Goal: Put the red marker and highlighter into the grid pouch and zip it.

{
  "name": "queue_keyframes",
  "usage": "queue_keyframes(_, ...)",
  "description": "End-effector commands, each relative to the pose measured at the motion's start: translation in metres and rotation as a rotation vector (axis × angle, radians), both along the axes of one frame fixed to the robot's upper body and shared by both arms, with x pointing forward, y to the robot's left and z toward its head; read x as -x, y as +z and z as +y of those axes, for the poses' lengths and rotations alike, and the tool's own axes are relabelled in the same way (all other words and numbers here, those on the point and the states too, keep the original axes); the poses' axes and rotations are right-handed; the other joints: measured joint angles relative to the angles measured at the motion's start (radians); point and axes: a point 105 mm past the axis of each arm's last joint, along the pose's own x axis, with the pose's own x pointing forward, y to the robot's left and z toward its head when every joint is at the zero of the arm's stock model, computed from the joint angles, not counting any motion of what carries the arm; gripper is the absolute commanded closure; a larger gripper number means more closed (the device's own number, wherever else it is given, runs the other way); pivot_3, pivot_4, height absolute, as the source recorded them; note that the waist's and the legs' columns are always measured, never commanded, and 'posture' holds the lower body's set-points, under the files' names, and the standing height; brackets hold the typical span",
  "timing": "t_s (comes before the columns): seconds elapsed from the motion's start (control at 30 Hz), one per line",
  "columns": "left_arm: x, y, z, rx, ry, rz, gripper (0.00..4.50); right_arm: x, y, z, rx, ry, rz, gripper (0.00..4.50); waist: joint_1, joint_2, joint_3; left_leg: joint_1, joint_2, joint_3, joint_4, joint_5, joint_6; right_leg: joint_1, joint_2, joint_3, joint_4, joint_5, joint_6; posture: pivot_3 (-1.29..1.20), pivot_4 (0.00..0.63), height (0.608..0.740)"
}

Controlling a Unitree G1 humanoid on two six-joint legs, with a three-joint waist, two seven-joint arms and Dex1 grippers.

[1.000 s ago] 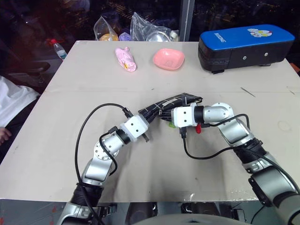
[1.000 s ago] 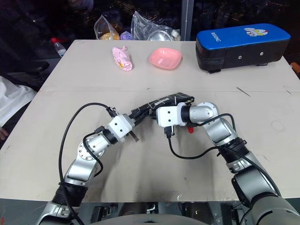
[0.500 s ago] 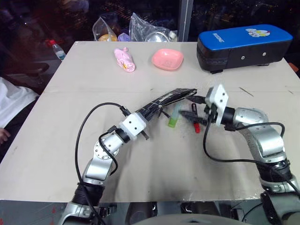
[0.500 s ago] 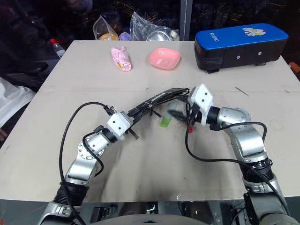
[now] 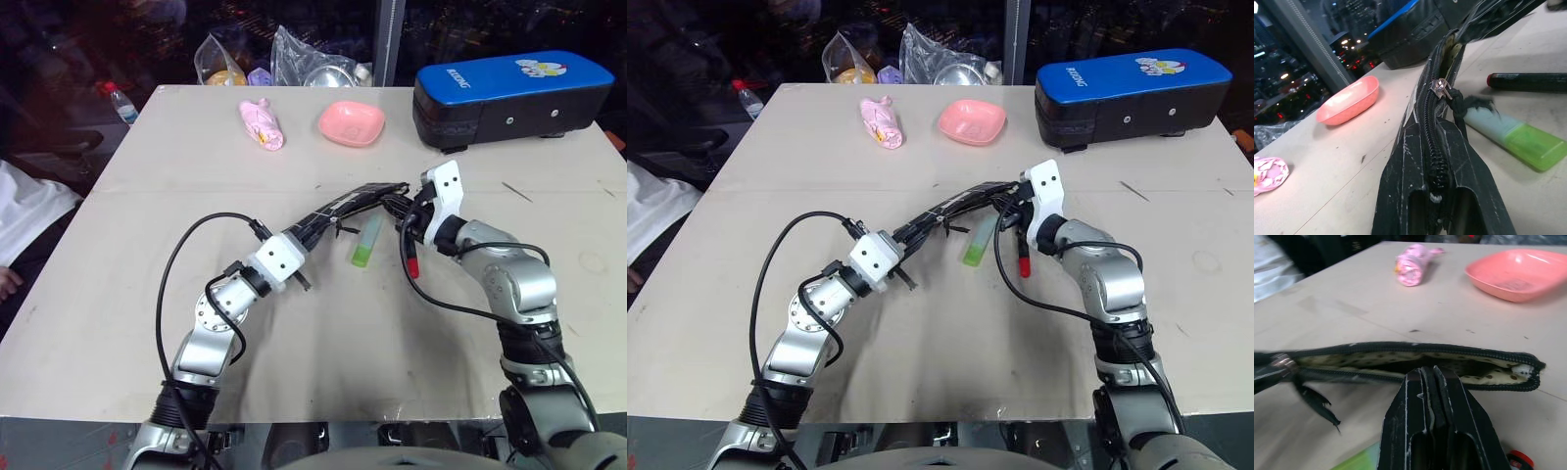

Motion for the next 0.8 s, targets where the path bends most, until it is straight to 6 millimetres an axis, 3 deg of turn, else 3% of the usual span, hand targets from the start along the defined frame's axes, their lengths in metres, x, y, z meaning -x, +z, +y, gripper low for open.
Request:
queue_keyframes(0.03,0.004,0.015,-0.006,0.011,-0.024,-0.063,4.5,-0.004,0.015,0.014,0.061,0.037,-0.117,4.47,0.0,0.0,0.0,0.0,0.0,0.0,0.0,0.0,0.0,0.0,0.0,0.0,0.0,0.0,0.0,0.0,0.15,0.74)
queue_keyframes(0.13,0.004,0.016,-0.008,0.005,-0.026,-0.07,4.5,-0.006,0.019,0.032,0.201,0.107,-0.252,4.47,-0.003,0.0,0.0,0.0,0.0,0.001,0.0,0.0,0.0,0.0,0.0,0.0,0.0,0.0,0.0,0.0,0.15,0.74)
queue_keyframes(0.3,0.003,0.019,-0.01,0.011,-0.027,-0.079,4.5,-0.005,0.005,0.047,0.635,0.281,-0.59,4.47,0.0,0.0,0.0,0.0,0.0,0.001,0.0,0.0,0.0,0.0,0.0,0.0,-0.001,0.0,0.0,0.0,0.15,0.74)
queue_keyframes(0.4,0.001,0.021,-0.01,0.017,-0.02,-0.083,4.5,-0.01,-0.007,0.044,0.928,0.398,-0.804,3.6,-0.001,0.0,0.0,0.0,0.0,0.001,0.0,0.0,0.0,-0.001,-0.001,0.001,-0.001,0.0,0.0,0.0,0.15,0.74)
queue_keyframes(0.63,-0.001,0.022,-0.007,0.026,-0.001,-0.083,4.5,-0.021,-0.005,0.036,0.97,0.41,-0.869,0.13,-0.003,0.0,0.0,0.0,0.001,0.002,0.0,0.0,0.0,-0.001,0.0,0.001,0.0,0.0,0.0,0.0,0.15,0.74)
queue_keyframes(0.8,-0.001,0.021,-0.005,0.026,0.007,-0.081,4.5,-0.018,0.007,0.029,0.894,0.37,-0.872,0.04,0.0,0.0,0.0,0.001,0.001,0.003,0.0,0.0,0.0,-0.001,0.0,0.001,0.0,0.0,0.0,0.0,0.15,0.74)
